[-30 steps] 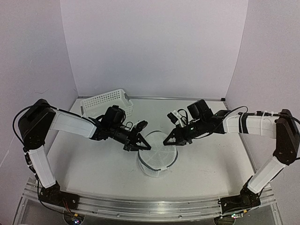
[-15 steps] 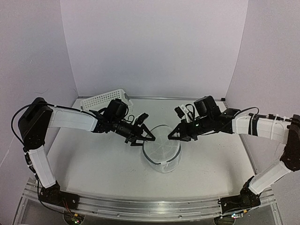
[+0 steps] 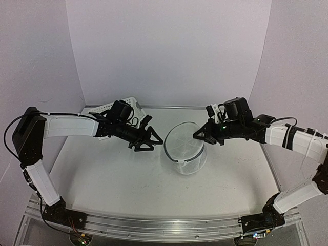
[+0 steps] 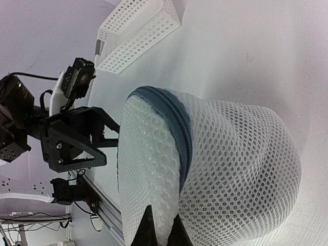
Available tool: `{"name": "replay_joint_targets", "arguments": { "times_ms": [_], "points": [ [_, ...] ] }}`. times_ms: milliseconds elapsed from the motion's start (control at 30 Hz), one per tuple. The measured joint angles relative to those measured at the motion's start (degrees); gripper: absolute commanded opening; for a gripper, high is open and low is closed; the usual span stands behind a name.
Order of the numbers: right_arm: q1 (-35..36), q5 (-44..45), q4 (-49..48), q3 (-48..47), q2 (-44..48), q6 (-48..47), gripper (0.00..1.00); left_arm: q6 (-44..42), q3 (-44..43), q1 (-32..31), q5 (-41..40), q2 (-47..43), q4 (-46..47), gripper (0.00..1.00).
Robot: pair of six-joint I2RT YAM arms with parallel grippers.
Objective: Unzip the laundry bag and remove the bra
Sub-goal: Pass from the right arm to the left
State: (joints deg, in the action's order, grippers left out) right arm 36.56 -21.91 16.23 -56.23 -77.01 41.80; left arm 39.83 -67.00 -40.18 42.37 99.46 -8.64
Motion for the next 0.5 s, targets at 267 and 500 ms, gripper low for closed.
{"name": "replay_joint_targets", "arguments": {
  "times_ms": [267,500],
  "points": [
    [0.0,3.8,-4.9,-0.2,0.7,7.5,0.0,1.4,0.0,0.0,-1.1,-4.9,0.3,0.73],
    [0.4,4.2,-14.7,-0.8,-2.7,13.9,0.0,5.3,1.3,0.0,-1.2,-6.2,4.9,0.73]
  ]
}}
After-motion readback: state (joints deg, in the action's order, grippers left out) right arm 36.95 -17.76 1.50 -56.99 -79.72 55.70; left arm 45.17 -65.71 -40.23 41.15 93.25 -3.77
